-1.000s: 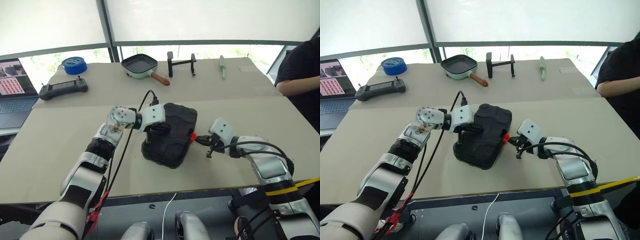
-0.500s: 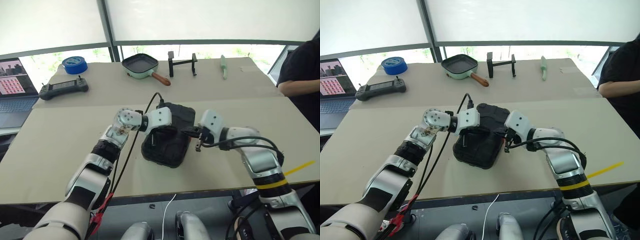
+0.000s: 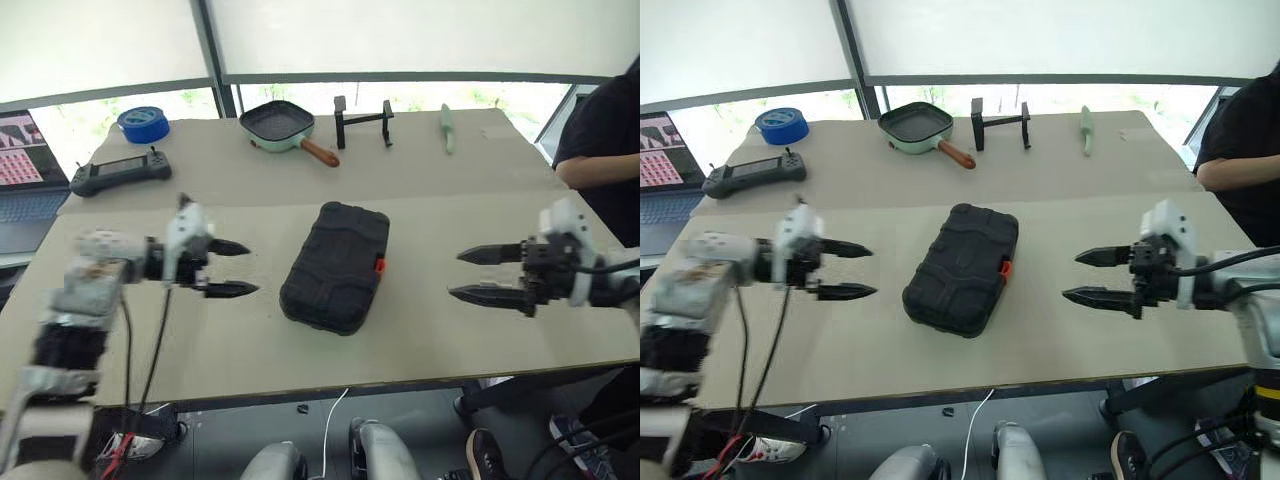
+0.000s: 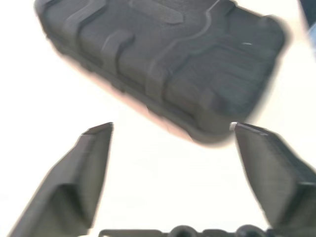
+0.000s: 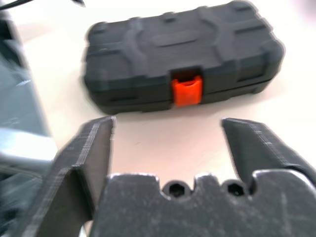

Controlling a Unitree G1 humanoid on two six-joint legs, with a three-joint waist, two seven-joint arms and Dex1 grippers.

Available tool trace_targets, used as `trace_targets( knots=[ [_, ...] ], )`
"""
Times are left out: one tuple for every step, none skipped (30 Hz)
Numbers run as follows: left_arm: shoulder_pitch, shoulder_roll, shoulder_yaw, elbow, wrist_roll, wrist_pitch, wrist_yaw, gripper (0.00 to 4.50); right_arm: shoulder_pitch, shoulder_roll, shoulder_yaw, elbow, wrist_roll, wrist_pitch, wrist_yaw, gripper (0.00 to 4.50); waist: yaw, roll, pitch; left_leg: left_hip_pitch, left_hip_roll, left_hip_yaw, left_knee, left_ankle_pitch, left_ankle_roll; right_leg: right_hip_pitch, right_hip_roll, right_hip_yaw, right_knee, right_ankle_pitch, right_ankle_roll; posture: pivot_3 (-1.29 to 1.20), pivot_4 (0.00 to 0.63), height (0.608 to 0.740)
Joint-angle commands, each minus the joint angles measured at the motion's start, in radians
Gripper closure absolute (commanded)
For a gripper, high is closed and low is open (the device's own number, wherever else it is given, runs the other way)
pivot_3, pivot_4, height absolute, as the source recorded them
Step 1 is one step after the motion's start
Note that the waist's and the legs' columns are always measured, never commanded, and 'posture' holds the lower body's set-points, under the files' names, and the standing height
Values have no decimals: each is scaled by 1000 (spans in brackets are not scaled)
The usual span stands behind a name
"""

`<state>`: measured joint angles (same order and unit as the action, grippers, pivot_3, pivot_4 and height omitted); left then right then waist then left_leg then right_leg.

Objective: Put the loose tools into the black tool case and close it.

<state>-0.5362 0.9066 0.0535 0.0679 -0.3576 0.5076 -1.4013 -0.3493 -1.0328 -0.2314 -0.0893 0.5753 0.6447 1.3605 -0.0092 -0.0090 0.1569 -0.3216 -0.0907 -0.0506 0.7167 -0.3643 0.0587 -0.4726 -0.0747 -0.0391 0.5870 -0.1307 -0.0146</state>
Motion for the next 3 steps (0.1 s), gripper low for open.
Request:
trace_targets(
  knots=[
    [74, 70, 111, -107, -81, 64, -1, 37, 15, -35, -61, -5, 68, 35, 44, 79, 5, 0, 0, 0, 0, 0, 0, 0, 0, 0, 0, 0, -1, 0, 0, 0, 150, 740],
    [87, 74, 123, -116, -92, 75, 12, 37, 20, -37, -64, -5, 75, 39, 43, 79, 8, 0, 0, 0, 0, 0, -1, 0, 0, 1, 0, 0, -2, 0, 0, 0, 150, 740],
    [94, 72, 132, -123, -103, 86, 26, 37, 24, -37, -63, -7, 73, 32, 40, 79, 8, 0, 0, 0, -1, 0, 0, 0, 0, 1, -1, -1, -2, 0, 0, 0, 150, 740]
  ],
)
